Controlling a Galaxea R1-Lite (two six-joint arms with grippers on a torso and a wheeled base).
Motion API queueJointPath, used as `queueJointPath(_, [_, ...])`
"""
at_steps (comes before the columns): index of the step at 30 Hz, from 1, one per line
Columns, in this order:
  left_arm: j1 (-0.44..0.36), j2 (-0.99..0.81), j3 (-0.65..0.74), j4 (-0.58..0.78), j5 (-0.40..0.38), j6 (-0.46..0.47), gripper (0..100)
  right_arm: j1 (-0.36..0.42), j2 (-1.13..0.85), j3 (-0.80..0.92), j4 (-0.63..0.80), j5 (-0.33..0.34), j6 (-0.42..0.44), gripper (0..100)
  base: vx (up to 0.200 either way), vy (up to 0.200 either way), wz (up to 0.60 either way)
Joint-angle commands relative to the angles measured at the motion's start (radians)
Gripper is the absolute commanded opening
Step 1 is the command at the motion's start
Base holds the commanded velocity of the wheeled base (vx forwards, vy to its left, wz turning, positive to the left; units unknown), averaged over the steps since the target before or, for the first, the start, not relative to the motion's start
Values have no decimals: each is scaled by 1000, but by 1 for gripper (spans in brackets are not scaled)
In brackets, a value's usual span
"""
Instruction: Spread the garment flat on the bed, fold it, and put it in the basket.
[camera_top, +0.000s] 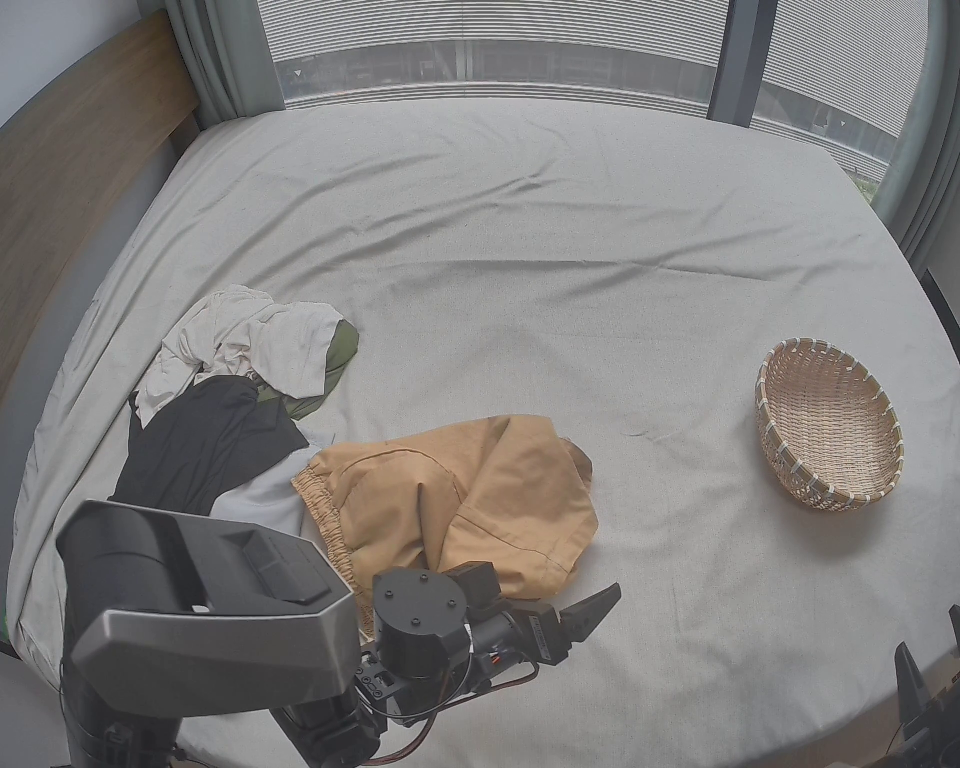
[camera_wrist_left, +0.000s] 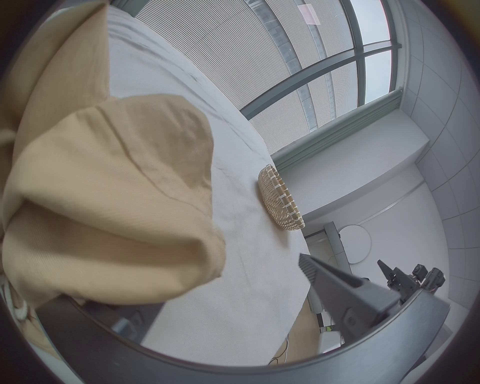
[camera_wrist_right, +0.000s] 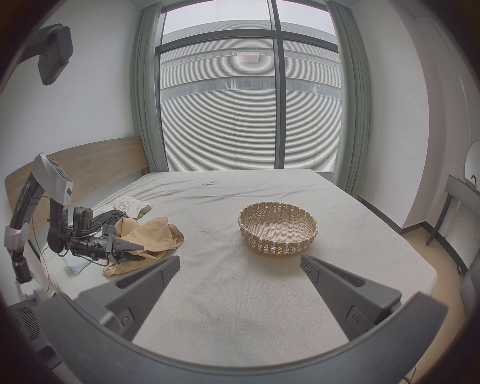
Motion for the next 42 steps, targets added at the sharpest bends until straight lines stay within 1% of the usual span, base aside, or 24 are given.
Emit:
queueJointPath(1, [-5, -104, 82, 0, 11, 0, 100, 0, -16, 18, 0, 0, 0, 100, 0, 0, 0])
queueJointPath(6, [-13, -199, 163, 0, 11, 0, 100, 0, -16, 18, 0, 0, 0, 100, 0, 0, 0])
queueJointPath(12, [-7, -291, 186, 2, 14, -3, 100, 0, -16, 18, 0, 0, 0, 100, 0, 0, 0])
queueJointPath(14, [1, -296, 189, 3, 16, -1, 100, -1, -16, 18, 0, 0, -1, 100, 0, 0, 0])
queueJointPath(16, [30, -300, 217, 0, 25, -1, 100, -1, -16, 18, 0, 0, -1, 100, 0, 0, 0])
queueJointPath(18, [38, -313, 240, 0, 25, 0, 100, 0, -16, 18, 0, 0, -1, 100, 0, 0, 0])
queueJointPath(24, [36, -357, 280, 0, 23, -3, 100, 0, -16, 18, 0, 0, -1, 100, 0, 0, 0])
queueJointPath(30, [9, -380, 292, 0, 25, 0, 100, 0, -16, 18, 0, 0, 0, 100, 0, 0, 0])
queueJointPath(34, [19, -425, 336, 2, 27, -6, 100, 0, -16, 18, 0, 0, -1, 100, 0, 0, 0])
queueJointPath(36, [44, -428, 361, 2, 28, -1, 100, 0, -16, 18, 0, 0, -1, 100, 0, 0, 0])
queueJointPath(42, [237, -431, 438, 2, 20, 5, 100, 0, -16, 18, 0, 0, -1, 100, 0, 0, 0])
